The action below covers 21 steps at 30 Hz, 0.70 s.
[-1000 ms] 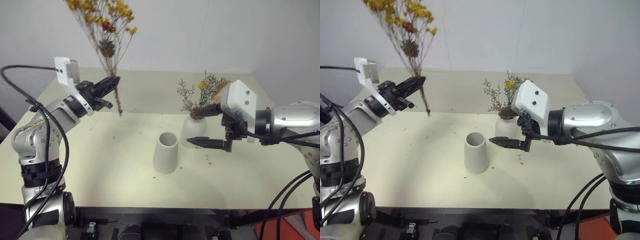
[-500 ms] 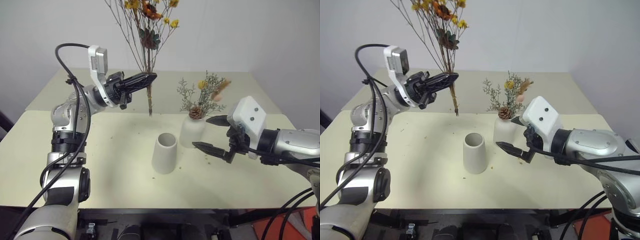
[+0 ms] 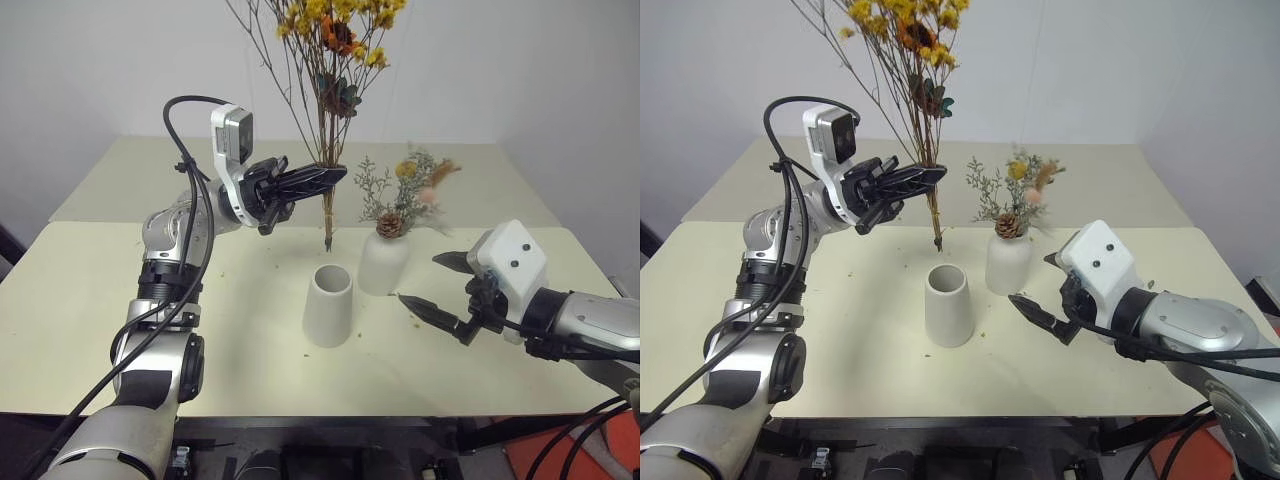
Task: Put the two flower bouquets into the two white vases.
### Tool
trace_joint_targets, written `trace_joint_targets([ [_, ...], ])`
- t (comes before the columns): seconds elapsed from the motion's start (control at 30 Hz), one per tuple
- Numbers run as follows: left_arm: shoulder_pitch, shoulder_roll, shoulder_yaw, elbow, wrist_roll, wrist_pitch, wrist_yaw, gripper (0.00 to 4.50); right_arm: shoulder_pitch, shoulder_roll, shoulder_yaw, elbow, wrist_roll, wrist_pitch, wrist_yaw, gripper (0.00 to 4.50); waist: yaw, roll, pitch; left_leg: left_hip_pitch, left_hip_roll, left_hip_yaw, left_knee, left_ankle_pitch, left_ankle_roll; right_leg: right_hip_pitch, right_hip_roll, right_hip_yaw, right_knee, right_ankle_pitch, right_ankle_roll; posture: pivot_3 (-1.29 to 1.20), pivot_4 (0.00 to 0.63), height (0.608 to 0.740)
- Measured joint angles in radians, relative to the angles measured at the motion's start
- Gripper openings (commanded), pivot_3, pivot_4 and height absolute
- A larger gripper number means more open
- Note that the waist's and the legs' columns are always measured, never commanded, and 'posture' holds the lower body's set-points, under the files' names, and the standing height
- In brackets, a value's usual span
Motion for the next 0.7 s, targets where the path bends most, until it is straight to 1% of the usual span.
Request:
trace_joint_targets([
  [0.17,0.003,-0.002,-0.013,-0.003,0.006,0.012,-0.015,0.02,0.028,-0.008,-0.049,-0.021,0.044,-0.001,0.003,4.5,0.001,0.0,0.0,0.0,0.0,0.0,0.0,0.0,0.0,0.0,0.0,0.0,0.0,0.0,0.0,0.0,0.15,0.74],
  [0.43,0.069,-0.014,-0.06,-0.033,0.036,0.003,-0.041,0.02,0.052,-0.017,-0.055,-0.023,0.068,-0.001,-0.006,4.5,0.001,0.0,0.0,0.0,0.0,0.0,0.0,0.0,0.0,0.001,0.0,0.0,0.0,0.0,0.0,0.0,0.15,0.74],
  [0.7,0.093,-0.029,-0.082,-0.035,0.087,-0.069,-0.056,0.02,0.058,-0.028,-0.056,-0.023,0.083,-0.002,-0.026,4.5,0.002,0.0,0.0,0.0,0.0,0.0,0.0,0.0,0.0,0.001,0.0,0.0,0.0,0.0,0.0,0.0,0.15,0.74],
])
